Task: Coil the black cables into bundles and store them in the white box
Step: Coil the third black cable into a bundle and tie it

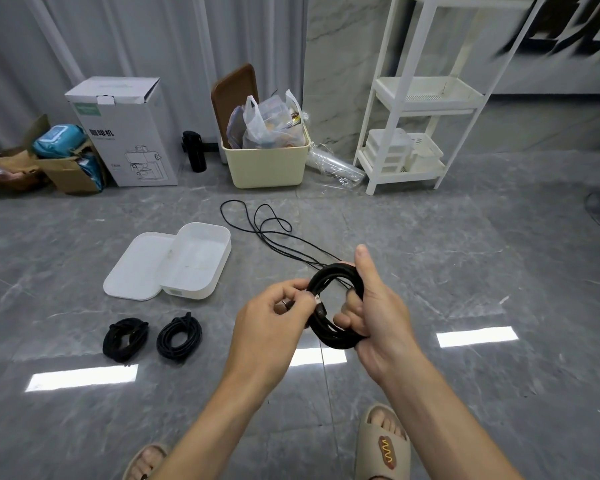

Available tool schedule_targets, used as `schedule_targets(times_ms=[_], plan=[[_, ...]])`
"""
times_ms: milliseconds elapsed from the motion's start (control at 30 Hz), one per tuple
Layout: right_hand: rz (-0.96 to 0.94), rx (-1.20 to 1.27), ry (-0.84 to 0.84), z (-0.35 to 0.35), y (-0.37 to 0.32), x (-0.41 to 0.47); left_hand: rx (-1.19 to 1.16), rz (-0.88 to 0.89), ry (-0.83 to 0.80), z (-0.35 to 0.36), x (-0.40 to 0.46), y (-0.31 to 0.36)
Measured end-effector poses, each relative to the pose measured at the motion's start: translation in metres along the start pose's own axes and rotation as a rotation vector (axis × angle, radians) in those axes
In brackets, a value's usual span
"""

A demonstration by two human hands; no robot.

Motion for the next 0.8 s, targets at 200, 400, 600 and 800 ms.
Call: schedule_targets(times_ms=[200, 400, 600, 800], plan=[[0.094, 0.199, 0.070, -0.002, 0.001, 0.001, -0.174, -0.053, -0.064, 0.006, 0.001, -0.006], [0.220, 0.339, -0.186, 0.008, 0.014, -0.007, -0.253, -0.176, 0.062, 0.009, 0.002, -0.011], [0.237, 0.279, -0.394, 0.021, 0.019, -0.021, -0.385, -0.233, 0.235, -0.002, 0.008, -0.010], [0.296, 0.344, -0.324, 0.030, 0.032, -0.026, -0.189, 0.036, 0.324, 0.001, 0.003, -0.009]])
Point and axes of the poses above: each hand's wrist, its own x-axis towards the middle knuckle, its own z-axis out of the palm, y = z × x, the point moved 2 cm from there along x, towards the middle knuckle, and after that the axes turned 2 degrees about y, right-handed, at the moved point
